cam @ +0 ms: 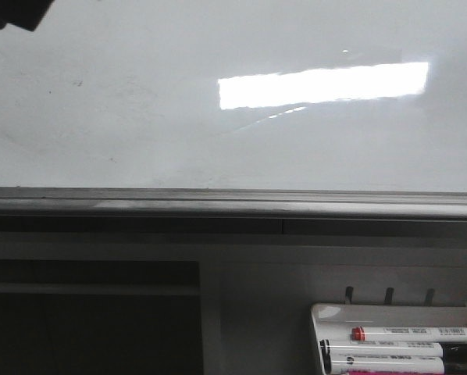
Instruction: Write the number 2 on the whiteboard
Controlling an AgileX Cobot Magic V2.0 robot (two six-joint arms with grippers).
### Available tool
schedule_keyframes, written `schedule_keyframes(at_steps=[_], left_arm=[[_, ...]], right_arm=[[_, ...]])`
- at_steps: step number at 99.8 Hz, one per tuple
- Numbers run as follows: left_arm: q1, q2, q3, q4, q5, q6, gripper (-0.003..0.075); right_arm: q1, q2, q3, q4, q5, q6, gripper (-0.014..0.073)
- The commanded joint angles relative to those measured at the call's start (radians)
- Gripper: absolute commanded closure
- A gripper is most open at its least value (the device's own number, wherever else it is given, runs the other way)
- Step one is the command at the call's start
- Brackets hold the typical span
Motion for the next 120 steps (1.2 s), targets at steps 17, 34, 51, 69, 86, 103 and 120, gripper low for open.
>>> schedule_keyframes(at_steps=[17,34,51,69,86,103,120], left_arm=[[-0.007,-0.011,-0.036,-0.020,-0.045,-0.003,0.0741],[-0.007,-0.011,-0.036,-0.020,-0.045,-0.003,0.0741],[-0.007,-0.011,-0.036,-0.020,-0.045,-0.003,0.0741],[-0.007,-0.011,-0.036,-0.020,-0.045,-0.003,0.0741],[-0.007,-0.011,-0.036,-0.024,-0.049,-0.005,0.0741],[-0.007,-0.025,-0.051,-0.079,-0.112,-0.074,0.0634],[0.001,-0.108,-0.081,-0.088,-0.234,-0.214,0.0262]], right_arm=[[0.109,0.098,-0.057,0.071,-0.143,-0.012,0.0195],[0.128,0.151,-0.097,0.125,-0.154,-0.012,0.0195],[0.131,0.224,-0.106,0.140,-0.113,-0.012,0.0200],[0.131,0.264,-0.106,0.155,-0.102,-0.010,0.0391],[0.131,0.264,-0.106,0.158,-0.115,-0.010,0.0670],[0.131,0.264,-0.106,0.154,-0.147,-0.010,0.0667],[0.117,0.264,-0.106,0.101,-0.300,-0.010,0.0667]])
